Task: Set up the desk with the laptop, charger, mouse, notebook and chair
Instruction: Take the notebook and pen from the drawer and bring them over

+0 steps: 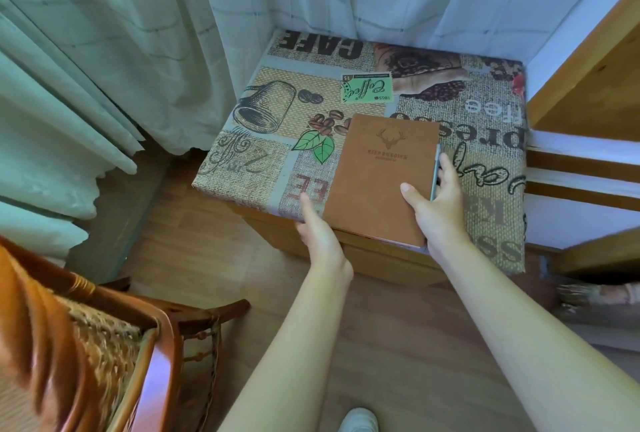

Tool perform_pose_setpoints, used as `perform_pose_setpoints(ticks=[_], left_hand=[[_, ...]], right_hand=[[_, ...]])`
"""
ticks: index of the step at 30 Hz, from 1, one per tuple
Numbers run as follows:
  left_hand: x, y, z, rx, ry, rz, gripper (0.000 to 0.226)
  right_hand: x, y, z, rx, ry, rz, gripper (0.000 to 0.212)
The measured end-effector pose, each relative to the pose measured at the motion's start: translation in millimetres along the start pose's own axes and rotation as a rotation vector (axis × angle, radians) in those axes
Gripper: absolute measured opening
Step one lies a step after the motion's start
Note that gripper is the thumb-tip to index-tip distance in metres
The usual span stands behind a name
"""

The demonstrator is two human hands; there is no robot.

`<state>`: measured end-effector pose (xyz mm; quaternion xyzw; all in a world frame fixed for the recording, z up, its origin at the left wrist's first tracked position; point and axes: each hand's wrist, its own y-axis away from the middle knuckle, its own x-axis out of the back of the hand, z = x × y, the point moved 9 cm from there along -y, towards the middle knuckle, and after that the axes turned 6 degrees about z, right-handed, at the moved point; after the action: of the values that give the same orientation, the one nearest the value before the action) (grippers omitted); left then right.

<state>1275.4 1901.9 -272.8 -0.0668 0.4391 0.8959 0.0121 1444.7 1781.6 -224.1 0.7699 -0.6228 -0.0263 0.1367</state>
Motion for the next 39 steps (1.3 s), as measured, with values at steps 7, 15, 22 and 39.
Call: perform_pose_setpoints(ticks=[7, 15, 22, 39], left_hand=[[-32.9, 49.5, 77.1, -1.117, -0.958, -0.009, 0.079], [-79.2, 19.2, 71.3, -0.888, -1.103, -0.307, 0.092], [-82.3, 1.6, 63.4, -0.427, -0.693, -0.52, 0.064], [-63.2, 25.3, 50.4, -0.232, -0.492, -0.738, 0.076]], right_hand=[[-0.6, -4.9, 5.6, 0.014, -0.001, -0.047, 0.081], [5.4, -6.2, 8.3, -0.007, -0.073, -0.03, 0.081], [18.6, -8.8, 10.8, -0.062, -0.18, 0.048, 0.063], [56.3, 14.1, 10.1, -0.355, -0.475, 0.181, 0.039]])
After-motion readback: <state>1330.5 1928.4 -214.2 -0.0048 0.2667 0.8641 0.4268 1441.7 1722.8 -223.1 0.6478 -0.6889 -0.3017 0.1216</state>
